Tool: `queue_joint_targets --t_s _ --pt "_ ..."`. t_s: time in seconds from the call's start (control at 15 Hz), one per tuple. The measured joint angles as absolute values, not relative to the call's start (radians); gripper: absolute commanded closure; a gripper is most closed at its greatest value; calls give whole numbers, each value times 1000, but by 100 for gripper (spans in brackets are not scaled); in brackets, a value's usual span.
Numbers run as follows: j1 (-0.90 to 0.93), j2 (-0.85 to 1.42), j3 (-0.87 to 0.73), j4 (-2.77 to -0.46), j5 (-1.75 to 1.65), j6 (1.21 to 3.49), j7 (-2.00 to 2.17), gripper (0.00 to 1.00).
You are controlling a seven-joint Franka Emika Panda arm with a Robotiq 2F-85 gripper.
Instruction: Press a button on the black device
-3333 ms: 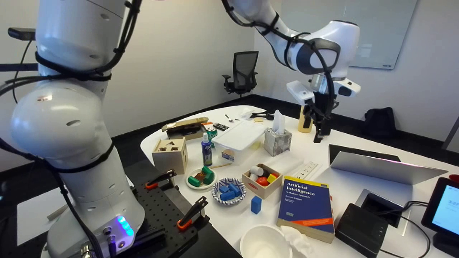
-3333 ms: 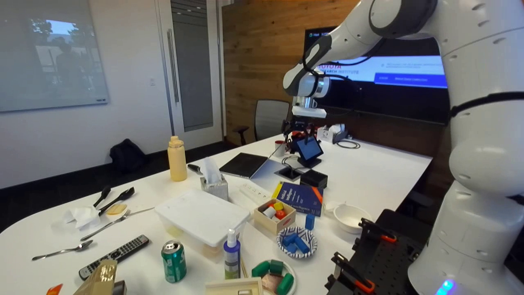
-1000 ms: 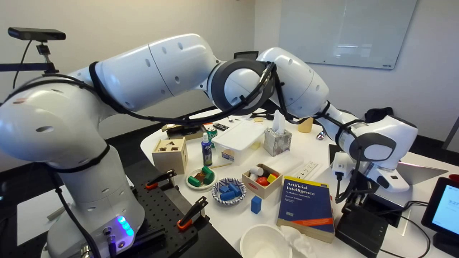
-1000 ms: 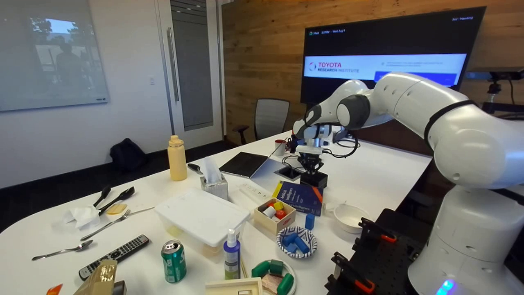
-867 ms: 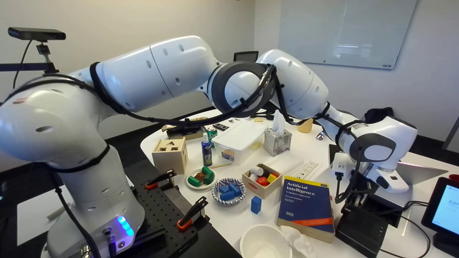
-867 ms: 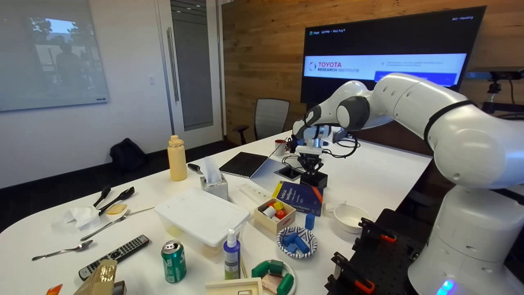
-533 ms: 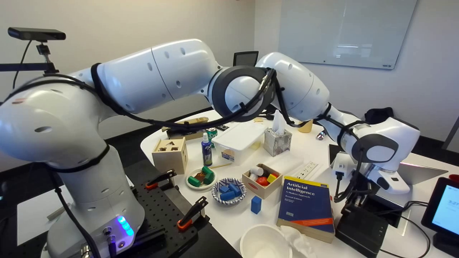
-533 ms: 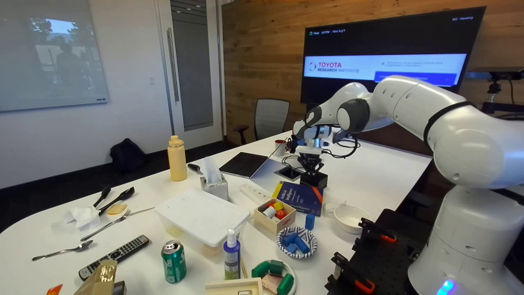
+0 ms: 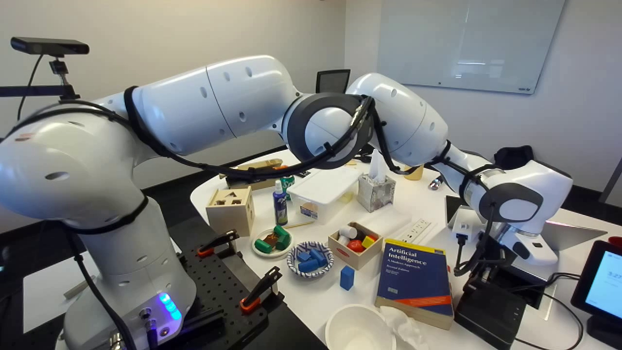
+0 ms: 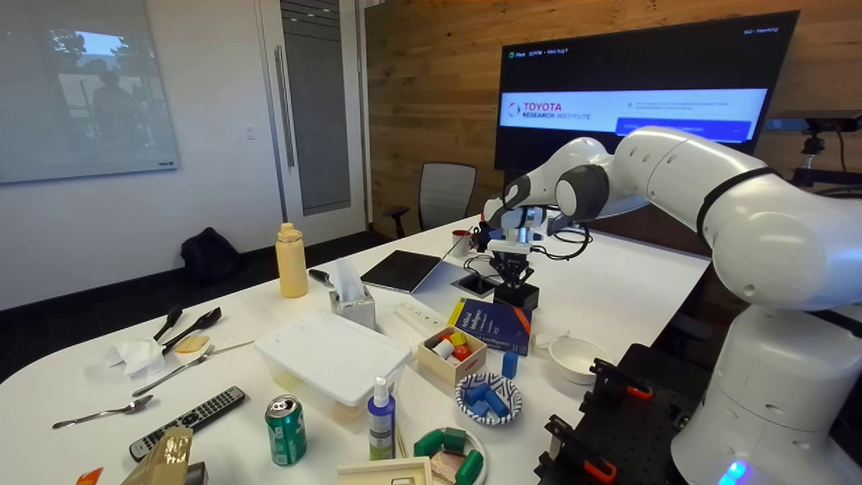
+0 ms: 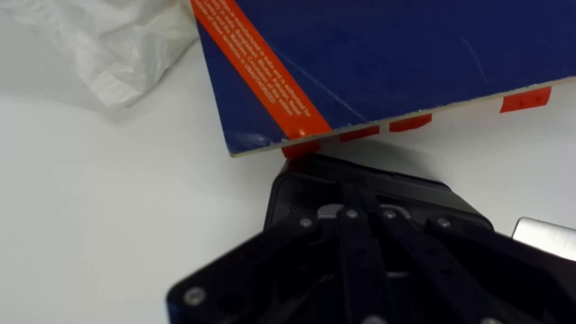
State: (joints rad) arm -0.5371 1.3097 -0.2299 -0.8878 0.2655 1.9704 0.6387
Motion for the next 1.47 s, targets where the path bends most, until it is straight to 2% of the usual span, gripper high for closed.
queue_joint_targets --t_s 0.47,0.53,0.6,0.8,1.27,1.47 --pt "-534 1283 -228 -883 266 1977 639 100" --pt "-532 1265 -227 -883 266 1977 639 74" --pt "-529 1244 -226 -885 266 1977 639 73" --pt "-522 1165 -207 -903 267 1975 635 53" --pt "-478 931 -137 -1101 267 1976 613 0" --pt "-445 833 -120 -1227 267 1976 612 0"
